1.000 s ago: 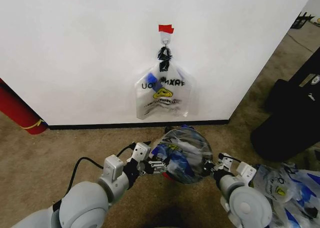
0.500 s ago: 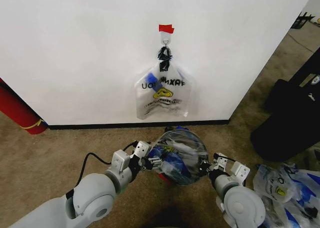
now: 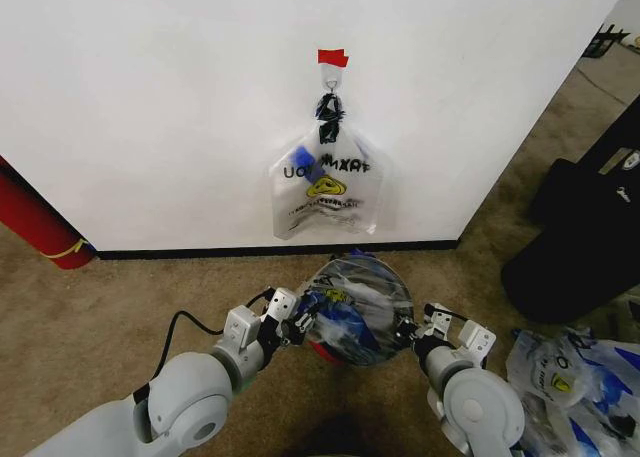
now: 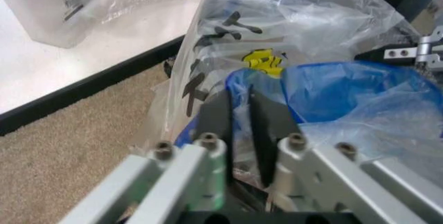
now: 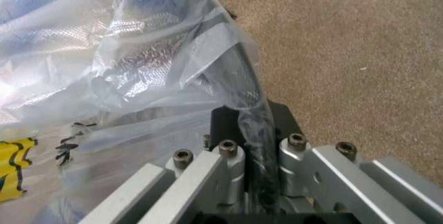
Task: Pick up the garbage bag from the wall and place it over the trash bin.
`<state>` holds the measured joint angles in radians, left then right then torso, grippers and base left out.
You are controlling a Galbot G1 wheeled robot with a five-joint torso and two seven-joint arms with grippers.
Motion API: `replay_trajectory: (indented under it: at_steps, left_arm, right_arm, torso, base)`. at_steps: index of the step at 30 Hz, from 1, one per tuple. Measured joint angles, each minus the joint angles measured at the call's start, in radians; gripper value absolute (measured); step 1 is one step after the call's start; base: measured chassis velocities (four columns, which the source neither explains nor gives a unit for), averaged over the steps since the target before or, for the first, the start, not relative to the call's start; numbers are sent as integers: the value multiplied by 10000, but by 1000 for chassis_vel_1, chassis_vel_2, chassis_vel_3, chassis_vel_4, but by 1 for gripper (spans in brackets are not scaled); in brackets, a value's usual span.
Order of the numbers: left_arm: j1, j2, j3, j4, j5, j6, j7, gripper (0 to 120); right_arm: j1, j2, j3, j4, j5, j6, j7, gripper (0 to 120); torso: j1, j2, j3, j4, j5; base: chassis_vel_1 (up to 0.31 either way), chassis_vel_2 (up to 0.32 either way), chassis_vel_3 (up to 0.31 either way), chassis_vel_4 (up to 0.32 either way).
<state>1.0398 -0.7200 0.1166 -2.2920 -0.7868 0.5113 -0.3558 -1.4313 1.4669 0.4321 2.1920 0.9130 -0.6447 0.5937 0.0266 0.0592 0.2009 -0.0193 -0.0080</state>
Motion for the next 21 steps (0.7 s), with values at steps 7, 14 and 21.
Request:
replay_trajectory:
  at_steps: [7,14,21]
  left_arm:
    - [384,24,-121,-345,-141,-250,-35,0]
    - [741,97,-142,-606,-598,-673,-11,0]
    - [1538,15,163,-275,70,-1404,517,0]
  right_arm:
    - [124,0,252,-61,681,-2,345,0]
    - [219,24,1134,69,2152,-42,1228,0]
    - [263,-71,1778,472,3301,-150,1784,0]
  torso:
    - [0,0,0,1,1]
    - [0,0,0,-3,1]
    - [0,0,0,0,5]
  base:
    - [0,0,0,0]
    - [0,0,0,0]
    - [0,0,0,0]
